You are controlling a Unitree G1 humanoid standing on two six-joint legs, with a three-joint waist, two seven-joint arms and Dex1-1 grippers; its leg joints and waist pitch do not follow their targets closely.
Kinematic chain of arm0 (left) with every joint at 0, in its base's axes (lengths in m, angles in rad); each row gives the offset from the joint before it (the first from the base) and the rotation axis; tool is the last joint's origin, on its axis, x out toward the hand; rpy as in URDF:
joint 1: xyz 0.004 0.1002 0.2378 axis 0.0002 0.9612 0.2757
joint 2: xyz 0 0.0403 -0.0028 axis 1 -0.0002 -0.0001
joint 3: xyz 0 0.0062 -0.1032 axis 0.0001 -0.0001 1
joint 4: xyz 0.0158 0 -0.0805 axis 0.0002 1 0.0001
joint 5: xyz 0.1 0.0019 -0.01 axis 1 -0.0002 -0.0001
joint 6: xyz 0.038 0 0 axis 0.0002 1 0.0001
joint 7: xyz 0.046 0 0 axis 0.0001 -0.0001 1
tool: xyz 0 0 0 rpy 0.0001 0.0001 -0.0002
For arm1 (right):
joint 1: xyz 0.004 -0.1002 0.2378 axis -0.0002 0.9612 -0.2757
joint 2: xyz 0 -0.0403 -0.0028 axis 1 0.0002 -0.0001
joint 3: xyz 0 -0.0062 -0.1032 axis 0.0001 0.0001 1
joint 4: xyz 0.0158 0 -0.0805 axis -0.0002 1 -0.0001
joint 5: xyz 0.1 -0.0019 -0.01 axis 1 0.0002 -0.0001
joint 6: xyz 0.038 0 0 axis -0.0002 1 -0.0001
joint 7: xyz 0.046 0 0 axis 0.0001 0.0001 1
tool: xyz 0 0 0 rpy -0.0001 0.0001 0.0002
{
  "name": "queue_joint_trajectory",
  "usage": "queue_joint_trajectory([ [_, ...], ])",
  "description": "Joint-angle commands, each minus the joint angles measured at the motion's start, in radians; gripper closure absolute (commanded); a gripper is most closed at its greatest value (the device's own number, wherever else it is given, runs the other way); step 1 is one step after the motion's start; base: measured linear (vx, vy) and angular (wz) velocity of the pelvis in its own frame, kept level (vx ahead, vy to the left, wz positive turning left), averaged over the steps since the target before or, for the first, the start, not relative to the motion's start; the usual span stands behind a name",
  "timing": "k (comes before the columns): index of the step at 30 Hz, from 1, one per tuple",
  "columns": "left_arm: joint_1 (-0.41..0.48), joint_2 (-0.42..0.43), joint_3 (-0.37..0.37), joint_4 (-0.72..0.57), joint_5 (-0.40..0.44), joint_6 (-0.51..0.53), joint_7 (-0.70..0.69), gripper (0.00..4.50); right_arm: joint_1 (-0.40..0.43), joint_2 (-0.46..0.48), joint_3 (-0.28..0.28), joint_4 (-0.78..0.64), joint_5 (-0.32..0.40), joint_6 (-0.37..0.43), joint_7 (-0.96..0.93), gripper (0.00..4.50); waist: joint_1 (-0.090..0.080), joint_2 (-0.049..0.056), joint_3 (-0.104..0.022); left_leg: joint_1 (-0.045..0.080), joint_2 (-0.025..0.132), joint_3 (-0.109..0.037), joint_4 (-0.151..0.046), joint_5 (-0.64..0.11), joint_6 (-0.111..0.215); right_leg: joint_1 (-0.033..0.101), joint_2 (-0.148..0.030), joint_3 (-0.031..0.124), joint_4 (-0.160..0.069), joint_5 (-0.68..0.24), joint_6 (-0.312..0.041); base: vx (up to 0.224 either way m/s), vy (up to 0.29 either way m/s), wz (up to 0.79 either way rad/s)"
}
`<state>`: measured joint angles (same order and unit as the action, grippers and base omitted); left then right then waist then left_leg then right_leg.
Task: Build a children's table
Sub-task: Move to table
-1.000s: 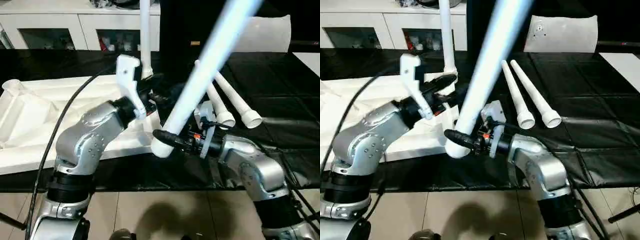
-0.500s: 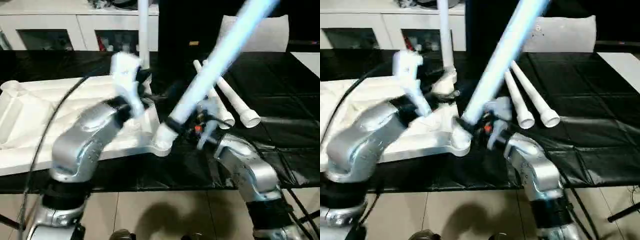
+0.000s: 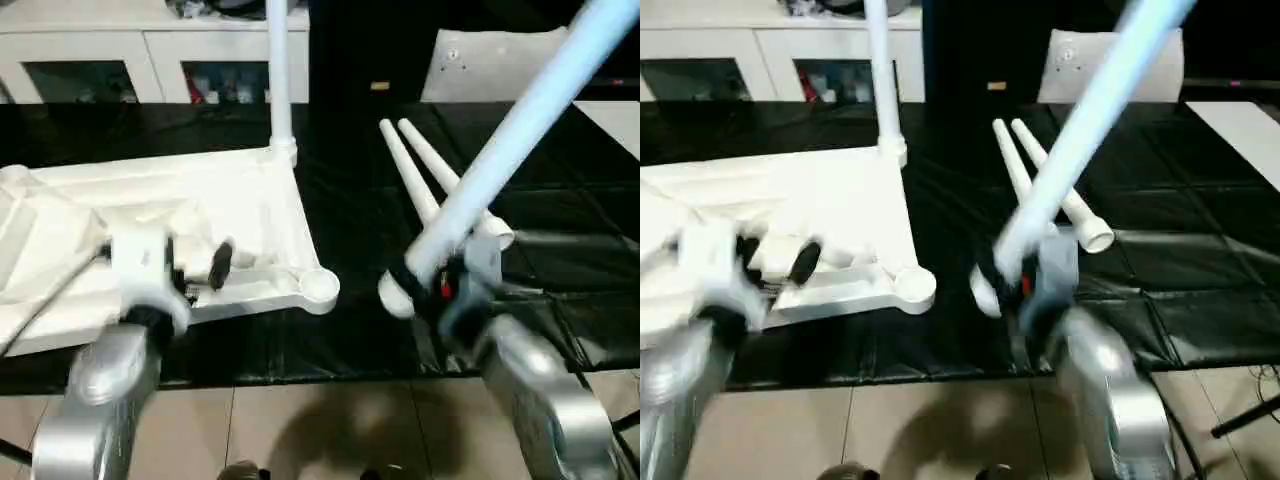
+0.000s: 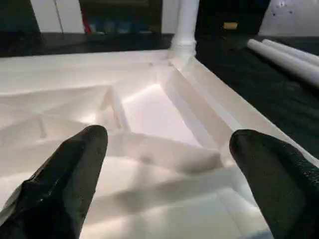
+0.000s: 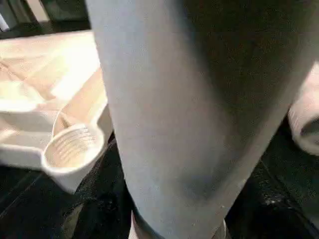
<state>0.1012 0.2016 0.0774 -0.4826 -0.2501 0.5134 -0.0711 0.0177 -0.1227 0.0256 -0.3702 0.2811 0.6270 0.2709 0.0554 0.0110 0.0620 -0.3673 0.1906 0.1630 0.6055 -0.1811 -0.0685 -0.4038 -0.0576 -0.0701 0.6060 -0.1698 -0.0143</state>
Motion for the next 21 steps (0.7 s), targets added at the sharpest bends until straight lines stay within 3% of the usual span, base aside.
queue_joint_trajectory([
  [1,-0.009,-0.011,-0.012,-0.027,0.003,-0.023,0.009,0.0,0.004,0.022,-0.026,-0.039,0.028,0.001,-0.028,2.59,-0.006,0.001,-0.051,0.013,0.012,-0.015,-0.068,-0.375,-0.013,0.016,-0.056,0.027,-0.135,-0.665,0.061,0.0,0.0,0.0],
  [2,-0.009,-0.011,-0.012,-0.027,0.003,-0.023,0.009,0.0,0.004,0.022,-0.026,-0.039,0.028,0.001,-0.028,2.59,-0.008,0.001,-0.049,0.015,0.011,-0.015,-0.068,-0.387,-0.012,0.013,-0.055,0.025,-0.139,-0.675,0.065,0.0,0.0,0.0],
  [3,-0.016,-0.016,-0.02,-0.011,0.007,-0.053,-0.001,0.0,0.011,0.042,-0.044,-0.026,0.044,-0.016,-0.029,2.59,-0.012,-0.004,-0.052,0.015,0.011,-0.02,-0.071,-0.404,-0.012,0.019,-0.055,0.02,-0.14,-0.666,0.076,0.0,0.0,0.0],
  [4,-0.019,-0.015,-0.022,-0.005,0.011,-0.061,-0.001,0.0,0.011,0.047,-0.047,-0.021,0.047,-0.022,-0.029,2.59,-0.012,0.002,-0.051,0.018,0.014,-0.022,-0.074,-0.415,-0.013,0.018,-0.056,0.02,-0.14,-0.658,0.07,0.0,0.0,0.0],
  [6,-0.029,-0.013,-0.03,0.02,0.028,-0.089,-0.003,0.0,0.011,0.064,-0.057,-0.002,0.061,-0.041,-0.024,2.59,-0.023,0.004,-0.051,0.019,0.019,-0.029,-0.083,-0.451,-0.019,0.024,-0.055,0.016,-0.141,-0.616,0.058,0.0,0.0,0.0],
  [8,-0.037,-0.014,-0.031,0.036,0.043,-0.101,0.004,0.0,0.008,0.065,-0.049,0.006,0.063,-0.05,-0.014,2.59,-0.031,0.006,-0.05,0.029,0.021,-0.034,-0.088,-0.506,-0.025,0.029,-0.056,0.011,-0.141,-0.626,0.051,0.0,0.0,0.0],
  [9,-0.035,-0.019,-0.032,0.036,0.048,-0.103,0.009,0.0,0.007,0.053,-0.03,0.003,0.05,-0.053,-0.007,2.59,-0.04,0.01,-0.042,0.047,0.024,-0.042,-0.093,-0.615,-0.036,0.035,-0.053,-0.003,-0.15,-0.68,0.057,0.0,0.0,0.0],
  [10,-0.031,-0.024,-0.033,0.033,0.052,-0.105,0.01,0.0,0.004,0.049,-0.023,0.003,0.046,-0.05,-0.005,2.59,-0.046,0.012,-0.036,0.062,0.025,-0.044,-0.094,-0.671,-0.037,0.033,-0.047,-0.016,-0.159,-0.709,0.058,0.0,0.0,0.0],
  [11,-0.025,-0.029,-0.036,0.028,0.054,-0.106,0.008,0.0,0.001,0.049,-0.02,0.005,0.047,-0.048,-0.003,2.59,-0.06,0.019,-0.027,0.096,0.032,-0.049,-0.096,-0.765,-0.036,0.037,-0.031,-0.052,-0.178,-0.712,0.057,0.0,0.0,0.0],
  [12,-0.015,-0.029,-0.045,0.02,0.059,-0.104,0.004,0.0,0.0,0.043,-0.013,0.005,0.048,-0.046,0.01,2.59,-0.071,0.032,-0.004,0.075,0.072,-0.053,-0.165,-0.919,-0.033,0.083,0.001,-0.089,-0.109,-0.605,0.034,0.0,0.0,0.0],
  [13,-0.014,-0.028,-0.047,0.02,0.06,-0.105,0.003,0.0,-0.001,0.041,-0.011,0.004,0.048,-0.046,0.013,2.59,-0.021,0.034,0.0,-0.014,0.12,-0.028,-0.249,-1.044,-0.039,0.165,-0.011,-0.051,0.134,-0.341,-0.007,0.0,0.0,0.0],
  [14,-0.012,-0.027,-0.049,0.019,0.062,-0.107,0.001,0.0,-0.001,0.038,-0.008,0.004,0.048,-0.046,0.017,2.59,0.016,0.034,-0.011,0.008,0.111,-0.009,-0.228,-1.027,-0.006,0.147,-0.013,-0.034,0.141,-0.305,-0.014,0.0,0.0,0.0],
  [15,-0.007,-0.027,-0.052,0.024,0.064,-0.117,-0.001,0.0,0.0,0.033,0.001,0.006,0.046,-0.051,0.027,2.59,-0.006,-0.015,-0.026,0.072,0.083,0.005,-0.131,-0.879,0.014,0.115,-0.052,0.063,0.077,-0.647,0.01,0.085,-0.137,-0.04],
  [16,-0.002,-0.024,-0.055,0.036,0.072,-0.13,-0.002,0.0,0.001,0.025,0.012,0.012,0.036,-0.058,0.033,2.59,0.015,-0.05,0.003,0.015,-0.016,-0.015,0.138,-0.428,0.06,0.094,-0.238,0.051,-0.181,-1.231,0.066,0.085,-0.137,-0.04],
  [17,-0.001,-0.024,-0.057,0.039,0.074,-0.133,-0.003,0.0,0.002,0.022,0.015,0.012,0.034,-0.06,0.036,2.59,0.026,0.006,-0.014,0.016,-0.014,-0.052,0.18,-0.203,0.081,0.095,-0.286,0.119,-0.211,-1.238,0.005,0.08,-0.077,0.12],
  [18,0.002,-0.03,-0.066,0.04,0.076,-0.134,-0.005,0.0,0.004,0.012,0.016,0.004,0.037,-0.06,0.043,2.59,0.012,-0.028,-0.03,-0.097,-0.016,-0.074,0.209,-0.151,0.093,0.182,-0.278,0.052,-0.148,-1.106,0.01,0.094,0.015,0.52],
  [19,0.002,-0.034,-0.075,0.039,0.077,-0.135,-0.009,0.0,0.005,0.005,0.015,-0.003,0.04,-0.061,0.047,2.59,0.028,-0.023,-0.029,-0.078,0.0,-0.071,0.167,-0.159,0.103,0.185,-0.268,0.056,-0.157,-1.006,-0.023,0.094,0.015,0.52],
  [20,0.002,-0.036,-0.078,0.039,0.078,-0.136,-0.012,0.0,0.006,0.003,0.014,-0.004,0.042,-0.062,0.048,2.59,0.026,-0.015,-0.033,-0.077,0.003,-0.062,0.126,-0.157,0.146,0.21,-0.236,0.006,-0.147,-0.818,-0.085,0.141,-0.003,0.68],
  [21,0.005,-0.035,-0.09,0.039,0.088,-0.141,-0.019,0.0,0.007,-0.006,0.012,-0.004,0.039,-0.065,0.052,2.59,0.023,0.01,-0.045,-0.05,0.002,-0.051,0.066,-0.127,0.181,0.233,-0.184,-0.049,-0.149,-0.662,-0.115,0.129,0.025,0.83],
])
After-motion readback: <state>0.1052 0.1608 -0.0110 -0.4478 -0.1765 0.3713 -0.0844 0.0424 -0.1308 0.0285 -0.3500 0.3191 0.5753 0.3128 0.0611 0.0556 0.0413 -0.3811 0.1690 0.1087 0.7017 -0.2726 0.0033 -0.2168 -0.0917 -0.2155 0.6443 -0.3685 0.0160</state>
